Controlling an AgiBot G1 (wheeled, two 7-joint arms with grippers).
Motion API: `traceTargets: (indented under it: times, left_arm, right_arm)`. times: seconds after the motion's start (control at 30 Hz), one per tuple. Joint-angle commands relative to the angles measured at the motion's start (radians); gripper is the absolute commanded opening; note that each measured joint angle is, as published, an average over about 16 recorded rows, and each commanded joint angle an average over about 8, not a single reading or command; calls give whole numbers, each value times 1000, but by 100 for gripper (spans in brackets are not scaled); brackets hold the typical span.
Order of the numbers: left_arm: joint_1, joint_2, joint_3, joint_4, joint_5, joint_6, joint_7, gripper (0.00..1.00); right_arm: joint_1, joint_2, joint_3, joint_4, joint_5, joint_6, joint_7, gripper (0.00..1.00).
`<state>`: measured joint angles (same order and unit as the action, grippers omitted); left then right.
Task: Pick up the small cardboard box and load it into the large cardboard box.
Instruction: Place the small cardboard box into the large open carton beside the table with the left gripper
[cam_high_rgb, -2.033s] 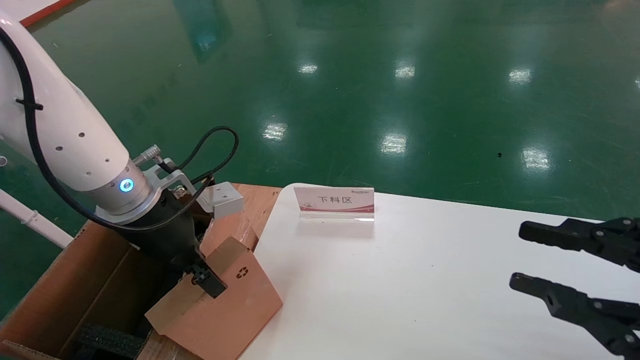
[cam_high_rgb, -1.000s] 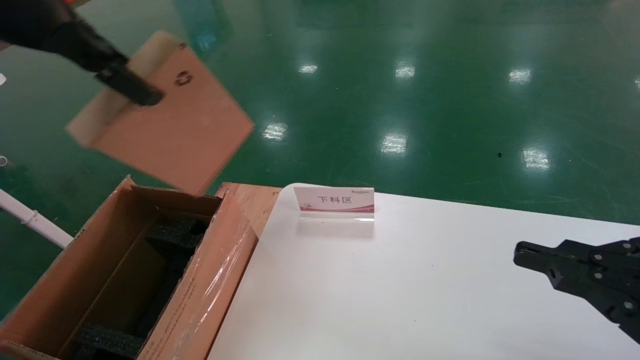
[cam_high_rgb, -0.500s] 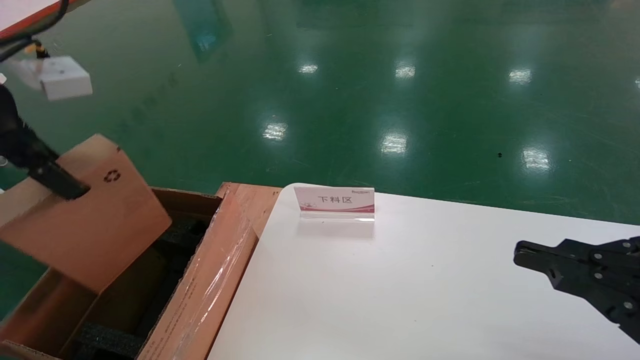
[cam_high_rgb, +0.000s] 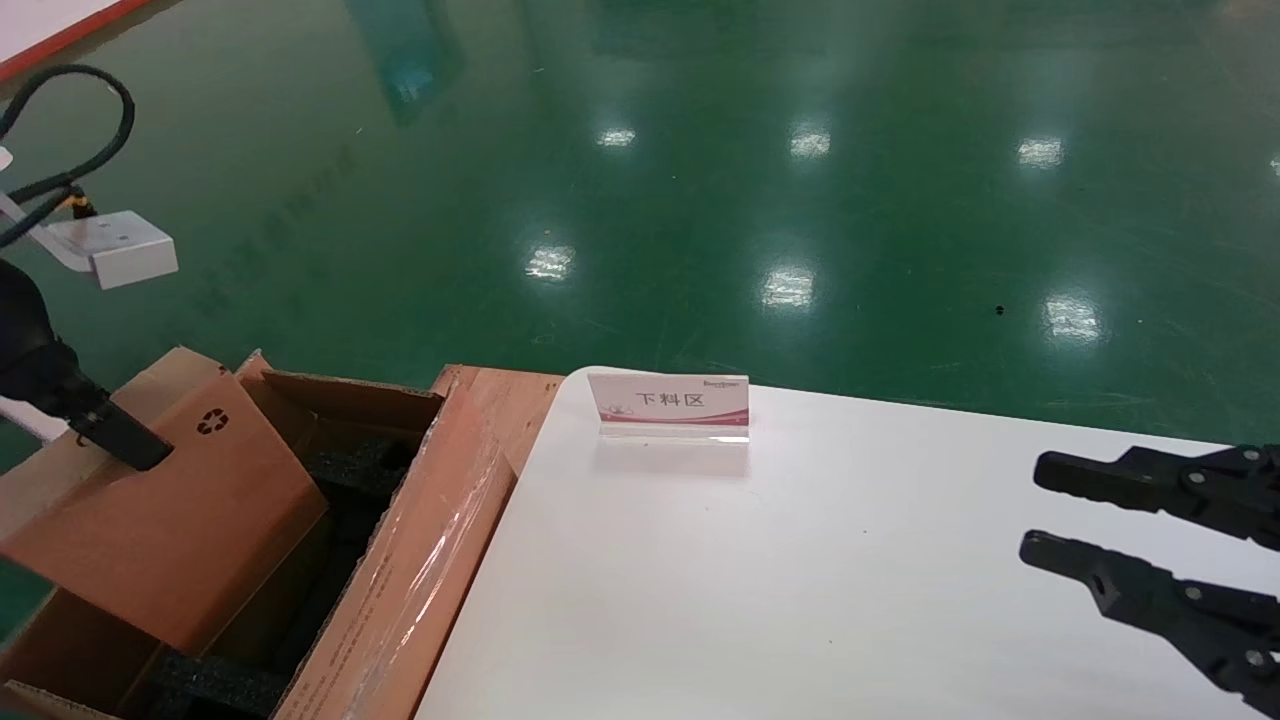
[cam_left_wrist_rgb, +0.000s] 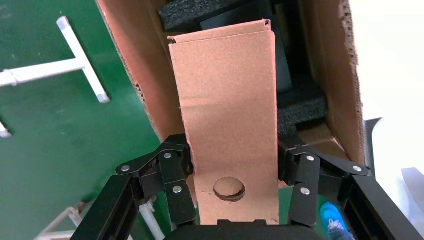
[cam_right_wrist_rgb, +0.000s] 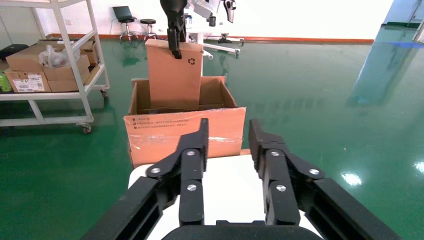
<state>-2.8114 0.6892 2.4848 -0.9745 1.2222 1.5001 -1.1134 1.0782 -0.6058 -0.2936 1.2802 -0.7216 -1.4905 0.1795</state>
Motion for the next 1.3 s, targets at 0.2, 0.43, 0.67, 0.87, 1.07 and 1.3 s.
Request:
traceTargets:
  times: [0.2, 0.43, 0.67, 0.87, 1.07, 1.3]
  left_arm:
    - [32, -34, 12, -31, 20, -65, -59, 0]
    - [75, -54, 25, -44, 35, -114, -101, 0]
    - [115, -71, 40, -49, 47, -146, -131, 0]
    - [135, -79, 51, -47, 69, -172, -143, 0]
    - [155, -80, 61, -43, 98, -206, -153, 0]
    - [177, -78, 67, -26, 118, -238, -155, 0]
  right_arm:
    - [0, 0, 0, 0, 0, 0, 0, 100]
    - [0, 0, -1, 0, 1, 0, 0, 100]
    - [0, 0, -1, 0, 1, 1, -1, 100]
    - [0, 1, -1, 0, 1, 1, -1, 100]
    - [0, 1, -2, 0, 1, 1, -1, 100]
    - [0, 1, -2, 0, 2, 1, -1, 100]
